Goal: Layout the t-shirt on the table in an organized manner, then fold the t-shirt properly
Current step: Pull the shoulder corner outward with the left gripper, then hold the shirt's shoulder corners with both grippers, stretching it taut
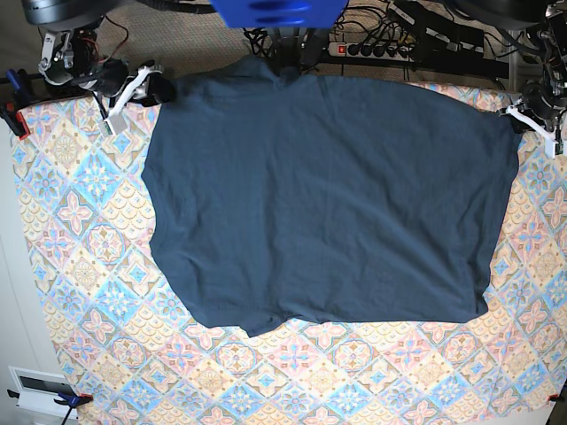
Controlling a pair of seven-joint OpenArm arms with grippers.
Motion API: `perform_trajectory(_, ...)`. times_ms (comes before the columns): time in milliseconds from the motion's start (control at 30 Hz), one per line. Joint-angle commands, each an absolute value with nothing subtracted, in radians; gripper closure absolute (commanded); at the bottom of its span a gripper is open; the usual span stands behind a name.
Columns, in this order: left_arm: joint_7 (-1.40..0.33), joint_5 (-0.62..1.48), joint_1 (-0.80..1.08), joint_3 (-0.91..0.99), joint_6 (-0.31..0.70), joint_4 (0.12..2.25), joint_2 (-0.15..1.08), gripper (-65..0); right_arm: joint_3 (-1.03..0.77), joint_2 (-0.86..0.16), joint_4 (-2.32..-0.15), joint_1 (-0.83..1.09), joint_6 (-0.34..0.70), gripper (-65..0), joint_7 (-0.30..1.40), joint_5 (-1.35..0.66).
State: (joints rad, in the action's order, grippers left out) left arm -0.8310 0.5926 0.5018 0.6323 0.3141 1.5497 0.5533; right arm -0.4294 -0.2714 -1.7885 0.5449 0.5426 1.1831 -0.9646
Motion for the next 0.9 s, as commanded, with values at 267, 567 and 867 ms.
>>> perform_trajectory(267,-0.82,0.587,0.466,0.644,0.314,1.56,0.579,-17.7,-0.414,-0.282,-1.748,0.545,0.549,-23.5,1.175,-0.983)
perform_trajectory(567,-0.82,0.587,0.461,0.644,0.314,1.56,0.576,-17.7,-0.361,-0.282,-1.747,0.545,0.549,-23.5,1.173,-0.983)
perform_trajectory(867,-0.82,0.585,0.461,0.644,0.314,1.56,0.576,-17.6,-0.337,-0.28,-1.75,0.476,0.549,-11.8,1.173,-0.983)
